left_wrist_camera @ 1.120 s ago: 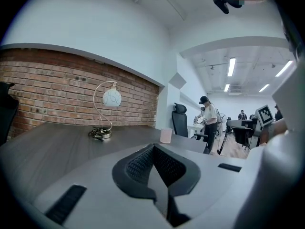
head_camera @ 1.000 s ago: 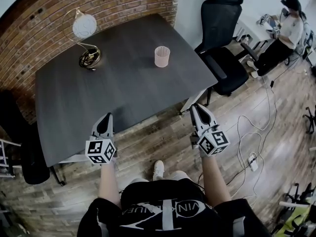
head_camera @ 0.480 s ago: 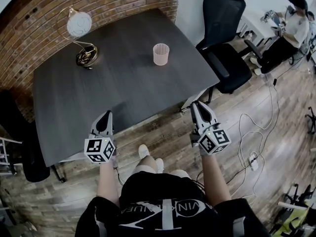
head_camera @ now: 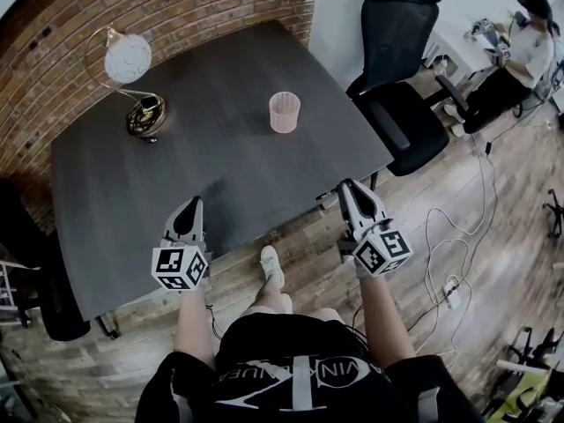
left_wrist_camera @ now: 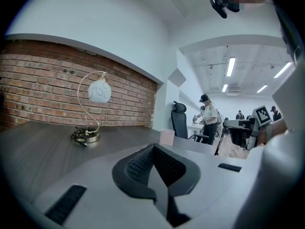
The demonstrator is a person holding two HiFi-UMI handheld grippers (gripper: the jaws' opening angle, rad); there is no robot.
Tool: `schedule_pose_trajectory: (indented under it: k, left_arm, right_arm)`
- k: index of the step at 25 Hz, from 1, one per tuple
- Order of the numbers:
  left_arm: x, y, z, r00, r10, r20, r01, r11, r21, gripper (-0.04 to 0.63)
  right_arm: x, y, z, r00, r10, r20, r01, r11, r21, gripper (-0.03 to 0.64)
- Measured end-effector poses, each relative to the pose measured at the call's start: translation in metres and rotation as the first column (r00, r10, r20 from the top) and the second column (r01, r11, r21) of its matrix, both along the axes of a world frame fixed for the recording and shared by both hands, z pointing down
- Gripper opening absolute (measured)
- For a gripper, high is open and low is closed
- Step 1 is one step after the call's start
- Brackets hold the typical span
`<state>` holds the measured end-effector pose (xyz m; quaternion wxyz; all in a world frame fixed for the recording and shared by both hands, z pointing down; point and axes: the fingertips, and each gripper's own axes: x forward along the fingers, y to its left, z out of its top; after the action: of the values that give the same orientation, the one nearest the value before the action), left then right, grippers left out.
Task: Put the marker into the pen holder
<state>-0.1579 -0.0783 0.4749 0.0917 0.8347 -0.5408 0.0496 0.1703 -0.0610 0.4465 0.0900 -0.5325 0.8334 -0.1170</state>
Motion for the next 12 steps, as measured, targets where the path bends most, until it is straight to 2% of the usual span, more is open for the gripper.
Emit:
schedule_pose_trajectory:
  k: [12]
  left_arm:
    - [0.021,-0.069,-0.005,0.999,0.042,-0.030,-0.042,0.999,0.010,0.012]
  right_arm:
    - [-0.017,-0.081,-0.012,0.999,-0.049,0.007,0.049,0.999,0.018,0.049]
